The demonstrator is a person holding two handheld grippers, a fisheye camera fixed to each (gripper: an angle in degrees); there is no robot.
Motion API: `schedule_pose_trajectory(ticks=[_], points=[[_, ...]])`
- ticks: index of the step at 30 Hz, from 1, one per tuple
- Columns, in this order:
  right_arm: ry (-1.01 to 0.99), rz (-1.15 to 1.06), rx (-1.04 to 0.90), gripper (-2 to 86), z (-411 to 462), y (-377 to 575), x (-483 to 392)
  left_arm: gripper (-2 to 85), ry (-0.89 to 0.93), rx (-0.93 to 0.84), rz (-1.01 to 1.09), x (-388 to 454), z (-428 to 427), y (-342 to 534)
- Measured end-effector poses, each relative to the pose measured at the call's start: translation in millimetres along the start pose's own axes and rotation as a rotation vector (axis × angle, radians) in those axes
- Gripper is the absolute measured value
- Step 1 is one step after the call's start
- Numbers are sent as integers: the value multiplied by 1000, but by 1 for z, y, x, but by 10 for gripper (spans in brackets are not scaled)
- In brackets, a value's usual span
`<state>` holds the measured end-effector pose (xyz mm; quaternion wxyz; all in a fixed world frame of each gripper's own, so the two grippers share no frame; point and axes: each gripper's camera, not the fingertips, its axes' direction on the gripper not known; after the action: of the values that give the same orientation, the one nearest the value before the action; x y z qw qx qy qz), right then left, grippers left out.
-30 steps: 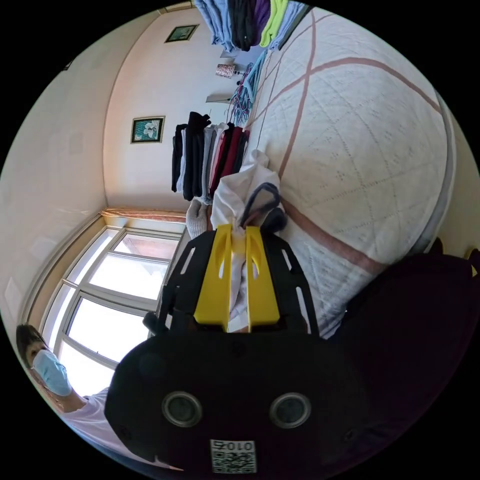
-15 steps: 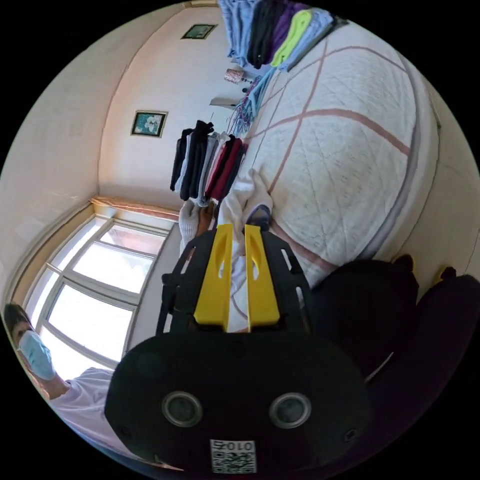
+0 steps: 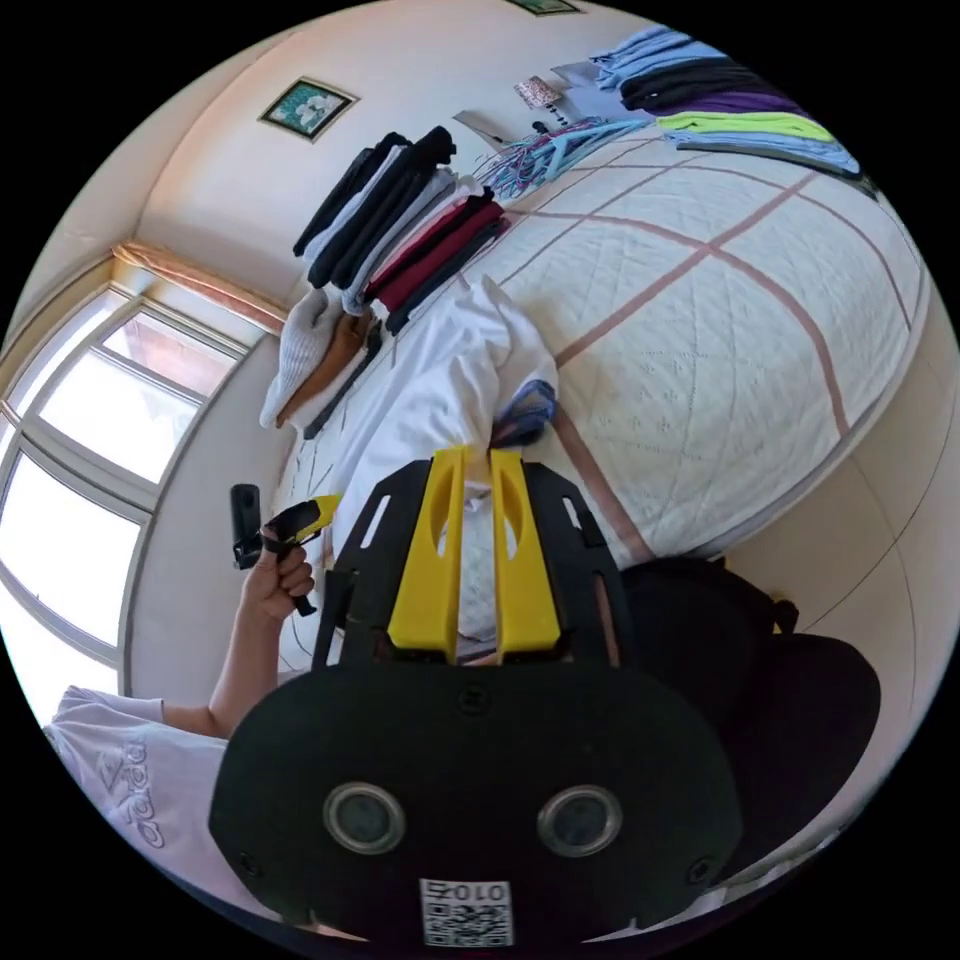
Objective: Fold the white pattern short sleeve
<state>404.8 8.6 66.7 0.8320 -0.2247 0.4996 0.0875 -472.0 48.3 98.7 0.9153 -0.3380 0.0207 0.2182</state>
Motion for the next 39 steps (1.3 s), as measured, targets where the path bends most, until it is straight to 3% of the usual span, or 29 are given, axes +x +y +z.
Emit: schedule_pose_trajectory(ticks=[2, 5, 13, 17, 25, 27, 31, 35, 39], points=[[106, -41, 39, 61, -5, 9, -16, 108, -203, 86, 91, 17, -31, 0], [200, -151, 103, 63, -6, 23, -53, 127, -319, 135, 179, 28, -49, -23], [270, -352, 96, 64, 51, 32, -121, 87, -155, -141, 33, -29, 27, -96], [298, -317, -9, 64, 77, 24, -107, 17, -144, -60, 65, -18, 21, -86], [172, -176, 7, 42, 89, 47, -48, 14, -56, 16, -24, -35, 34, -48], [184, -202, 10, 53, 77, 50, -55, 25, -112, 87, 5, -17, 21, -35], [163, -308, 84, 69, 45, 66, -87, 54, -221, 122, 254, 73, 3, 2], [289, -471, 21, 85, 62, 83, -127, 74, -370, -99, 596, 175, 65, 60], [457, -500, -94, 88, 95, 91, -123, 85, -595, -227, 777, 218, 127, 116]])
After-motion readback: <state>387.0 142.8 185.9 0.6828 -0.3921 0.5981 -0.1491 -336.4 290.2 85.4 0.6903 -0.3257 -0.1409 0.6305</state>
